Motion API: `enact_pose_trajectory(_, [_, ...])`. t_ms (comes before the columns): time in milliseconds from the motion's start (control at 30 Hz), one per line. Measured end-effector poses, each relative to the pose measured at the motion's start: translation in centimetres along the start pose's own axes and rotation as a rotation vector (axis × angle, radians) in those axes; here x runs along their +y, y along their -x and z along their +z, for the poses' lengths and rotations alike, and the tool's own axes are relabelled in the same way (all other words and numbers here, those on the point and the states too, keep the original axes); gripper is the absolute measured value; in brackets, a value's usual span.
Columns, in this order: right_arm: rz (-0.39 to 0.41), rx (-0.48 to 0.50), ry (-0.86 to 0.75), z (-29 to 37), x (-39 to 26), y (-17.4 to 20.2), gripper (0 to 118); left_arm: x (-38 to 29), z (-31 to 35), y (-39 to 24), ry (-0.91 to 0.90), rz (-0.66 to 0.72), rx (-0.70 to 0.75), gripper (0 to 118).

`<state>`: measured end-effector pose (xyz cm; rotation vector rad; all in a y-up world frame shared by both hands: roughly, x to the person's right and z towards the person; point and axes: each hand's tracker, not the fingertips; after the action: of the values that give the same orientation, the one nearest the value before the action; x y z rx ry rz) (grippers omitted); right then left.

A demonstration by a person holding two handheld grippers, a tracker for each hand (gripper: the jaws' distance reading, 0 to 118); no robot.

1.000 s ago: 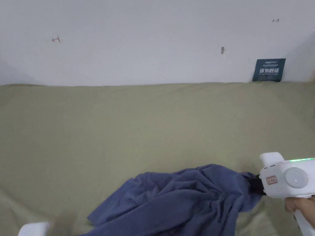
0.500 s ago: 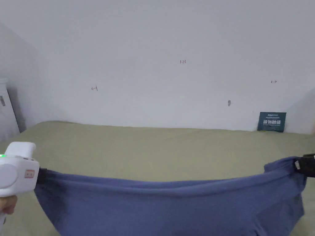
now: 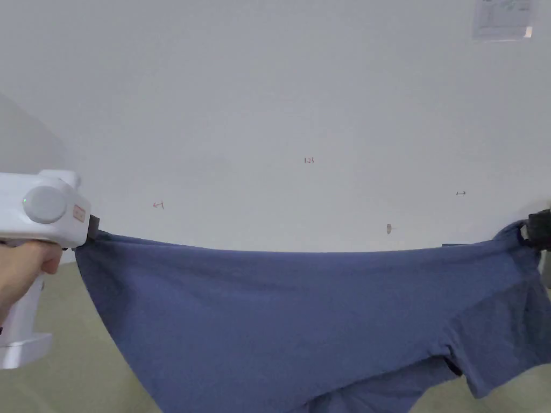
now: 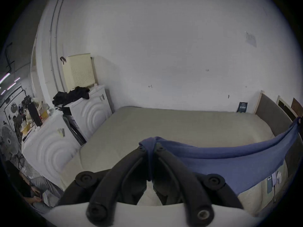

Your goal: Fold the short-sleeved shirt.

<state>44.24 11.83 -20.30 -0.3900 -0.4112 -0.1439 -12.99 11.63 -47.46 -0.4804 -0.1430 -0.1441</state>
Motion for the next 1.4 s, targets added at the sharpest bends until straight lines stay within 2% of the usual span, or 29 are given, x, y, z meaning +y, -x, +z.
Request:
enact_pose_trajectory(433, [0.008,-0.066,-0.043,-12.0,8.2,0.5,4,7.7,-11.5,-4.3,-0.027,0.017,0.058,4])
enact_pose_trajectory(667, [0.003,-0.103,-0.023,-18.2,7.5,0.2,4,7.3,-17.8,-6.4,-0.006,0.014,0.067,4])
enact_pose_trajectory(833, [0.019,-0.119,0.040,-22.3,2.9,-0.3,4,3.2,-22.1,-8.1,0.041,-0.018,0.068,4])
enact_pose_trajectory(1000, [0.001,-0.118,0.126,-24.0,-4.7,-1.5,4,-3.2,-24.2,-8.8,0.111,-0.063,-0.007,4])
enact_pose_trajectory(1167, [-0.004,-0.107,0.183,-20.8,-13.2,-2.2,4,-11.2,-22.4,-8.5,0.194,-0.111,-0.041,4])
enact_pose_trajectory(1333, [-0.025,-0.095,0.246,-14.3,-21.7,-2.8,4,-19.7,-17.6,-6.6,0.274,-0.066,-0.103,4])
enact_pose_trajectory(1400, [-0.092,-0.083,0.250,-10.9,-24.9,-3.1,4,-22.5,-15.2,-5.6,0.292,-0.048,-0.120,4])
